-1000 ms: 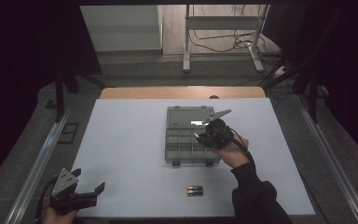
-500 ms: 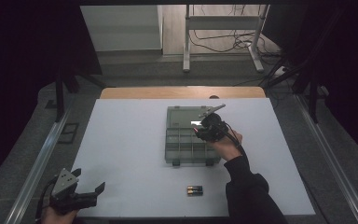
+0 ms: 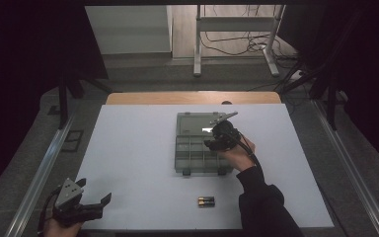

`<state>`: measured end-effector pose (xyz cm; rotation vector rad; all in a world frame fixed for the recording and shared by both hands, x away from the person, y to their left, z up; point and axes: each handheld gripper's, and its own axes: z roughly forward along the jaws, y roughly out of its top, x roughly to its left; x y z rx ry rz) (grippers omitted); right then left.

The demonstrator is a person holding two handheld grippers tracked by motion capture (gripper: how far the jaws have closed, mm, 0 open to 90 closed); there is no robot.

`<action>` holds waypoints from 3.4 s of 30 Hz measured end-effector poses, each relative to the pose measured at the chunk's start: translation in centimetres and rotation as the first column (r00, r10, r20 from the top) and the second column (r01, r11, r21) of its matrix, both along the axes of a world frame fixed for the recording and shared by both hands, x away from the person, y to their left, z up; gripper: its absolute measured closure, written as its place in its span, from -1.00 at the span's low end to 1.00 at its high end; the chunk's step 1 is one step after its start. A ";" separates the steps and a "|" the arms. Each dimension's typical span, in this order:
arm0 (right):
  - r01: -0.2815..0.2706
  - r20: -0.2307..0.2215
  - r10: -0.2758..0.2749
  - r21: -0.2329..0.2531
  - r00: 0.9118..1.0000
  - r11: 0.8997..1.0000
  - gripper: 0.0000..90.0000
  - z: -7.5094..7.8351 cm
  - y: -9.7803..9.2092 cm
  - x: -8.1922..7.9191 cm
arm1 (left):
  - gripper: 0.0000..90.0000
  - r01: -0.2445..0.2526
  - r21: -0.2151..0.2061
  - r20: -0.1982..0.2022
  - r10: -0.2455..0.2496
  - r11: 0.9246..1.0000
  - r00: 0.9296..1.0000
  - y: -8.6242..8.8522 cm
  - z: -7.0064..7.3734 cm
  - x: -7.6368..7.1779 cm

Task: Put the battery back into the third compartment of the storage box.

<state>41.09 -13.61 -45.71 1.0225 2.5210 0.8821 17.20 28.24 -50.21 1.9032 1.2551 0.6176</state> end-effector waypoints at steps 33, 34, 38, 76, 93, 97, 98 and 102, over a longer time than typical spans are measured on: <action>-0.143 0.025 0.142 0.090 0.990 0.986 -0.97 1.6 -2.2 -7.2 | -0.95 0.002 0.004 0.002 -0.002 1.000 1.000 -0.1 0.0 0.0; -0.146 0.023 0.144 0.088 0.989 0.985 -0.96 1.6 -2.2 -7.4 | -0.95 0.002 0.004 0.002 -0.002 1.000 1.000 -0.1 0.0 0.0; -0.158 0.031 0.156 0.087 0.987 0.984 -0.96 1.6 -2.3 -8.3 | -0.95 0.002 0.005 0.003 -0.002 1.000 1.000 -0.1 0.0 0.0; -0.328 -0.185 0.306 -0.107 0.934 0.938 0.09 -2.9 0.1 -12.0 | -0.95 0.006 0.010 0.003 -0.006 1.000 1.000 -0.2 0.0 0.0; -0.405 -0.229 0.370 -0.126 0.900 0.906 0.58 -4.2 0.7 -11.9 | -0.95 0.009 0.018 0.001 -0.009 1.000 1.000 -0.3 0.0 0.0; -0.417 -0.230 0.379 -0.151 0.896 0.896 0.69 -4.7 0.8 -11.7 | -0.95 0.009 0.018 0.001 -0.009 1.000 1.000 -0.3 0.0 0.0; -0.419 -0.229 0.381 -0.149 0.896 0.896 0.69 -4.7 0.8 -11.7 | -0.95 0.009 0.019 0.001 -0.009 1.000 1.000 -0.3 0.0 0.0; -0.412 -0.222 0.375 -0.154 0.900 0.898 0.71 -4.7 0.9 -11.8 | -0.95 0.010 0.018 0.001 -0.010 1.000 1.000 -0.3 0.0 0.0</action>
